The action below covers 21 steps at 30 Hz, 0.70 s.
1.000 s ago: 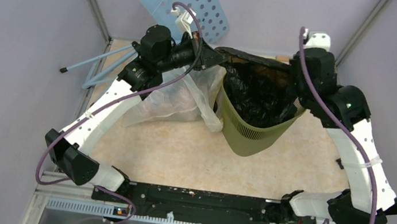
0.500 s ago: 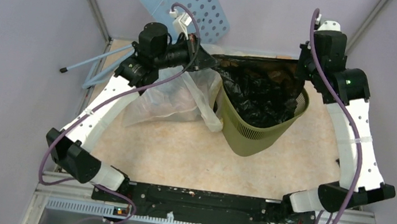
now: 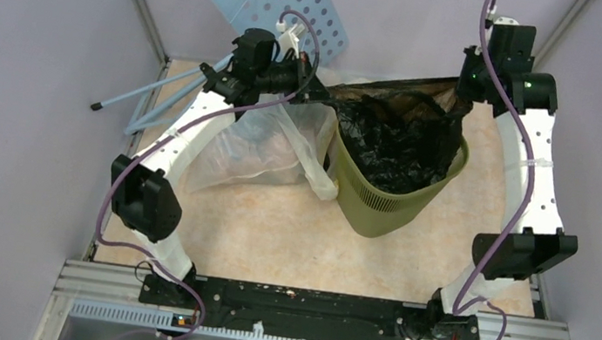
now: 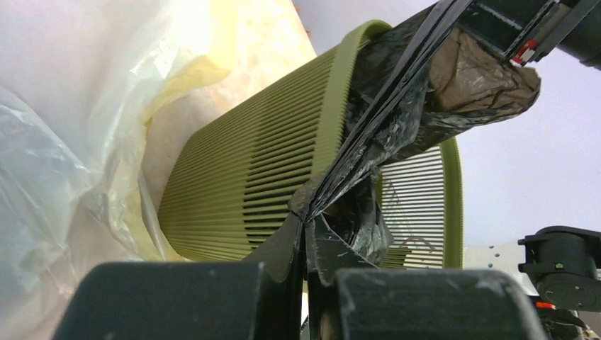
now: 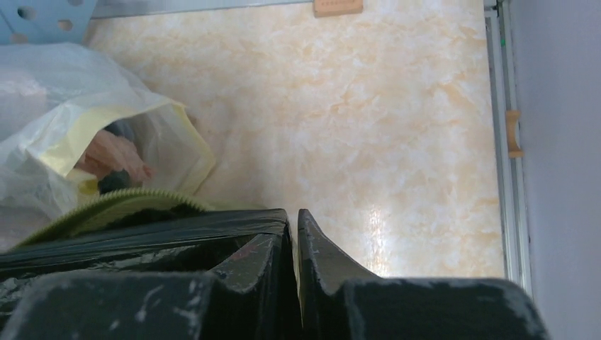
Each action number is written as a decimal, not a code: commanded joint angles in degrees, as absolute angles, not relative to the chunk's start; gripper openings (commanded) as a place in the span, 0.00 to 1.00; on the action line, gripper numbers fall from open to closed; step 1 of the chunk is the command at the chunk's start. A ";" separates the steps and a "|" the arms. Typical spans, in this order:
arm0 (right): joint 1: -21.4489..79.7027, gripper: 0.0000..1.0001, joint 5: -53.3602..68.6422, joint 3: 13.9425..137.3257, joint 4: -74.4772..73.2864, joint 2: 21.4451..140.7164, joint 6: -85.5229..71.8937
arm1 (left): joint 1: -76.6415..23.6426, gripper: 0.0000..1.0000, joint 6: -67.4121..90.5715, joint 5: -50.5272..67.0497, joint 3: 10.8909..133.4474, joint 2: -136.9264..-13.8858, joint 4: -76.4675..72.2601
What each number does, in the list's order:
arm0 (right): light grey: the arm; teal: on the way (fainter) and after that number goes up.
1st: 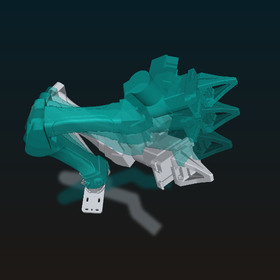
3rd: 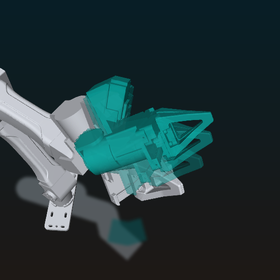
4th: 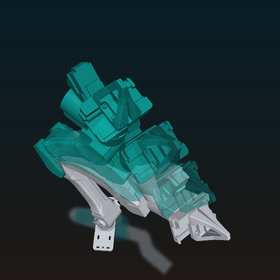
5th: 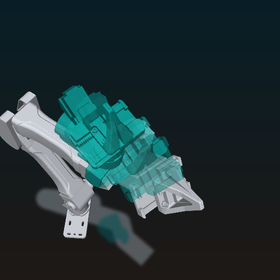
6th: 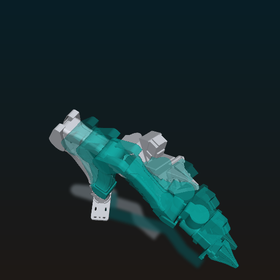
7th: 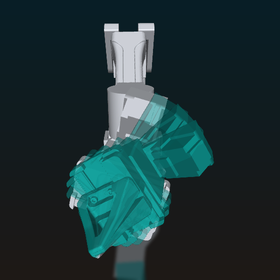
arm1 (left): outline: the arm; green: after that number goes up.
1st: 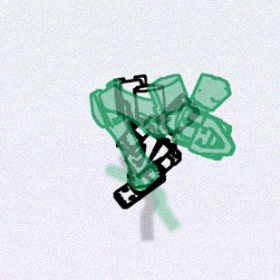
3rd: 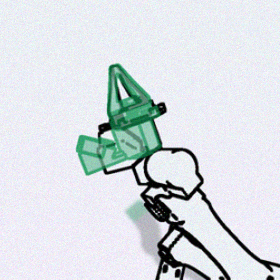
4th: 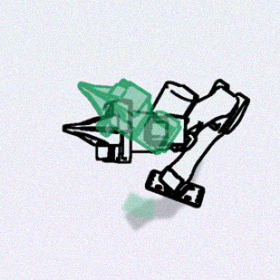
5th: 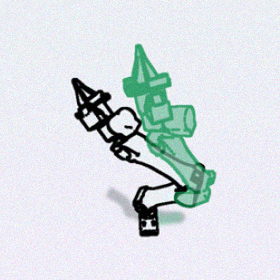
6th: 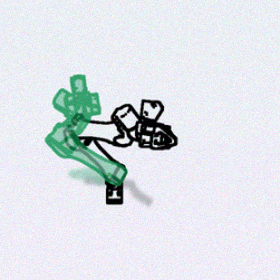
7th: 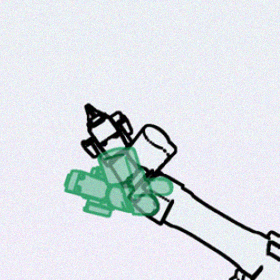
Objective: Put the trash bags into the trash bin
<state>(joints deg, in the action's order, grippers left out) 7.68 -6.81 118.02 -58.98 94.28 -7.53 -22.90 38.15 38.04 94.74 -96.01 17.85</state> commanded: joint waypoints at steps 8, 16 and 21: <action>3.54 0.23 3.03 121.37 -56.54 101.95 -7.84 | -21.00 0.08 36.74 43.91 98.77 -103.73 16.46; 1.89 0.33 4.77 110.28 -53.00 98.98 -9.07 | -21.03 0.11 36.66 46.26 93.60 -103.98 15.48; -1.92 0.40 4.57 110.53 -54.33 96.92 -10.10 | -21.16 0.12 37.00 46.78 89.33 -102.22 13.92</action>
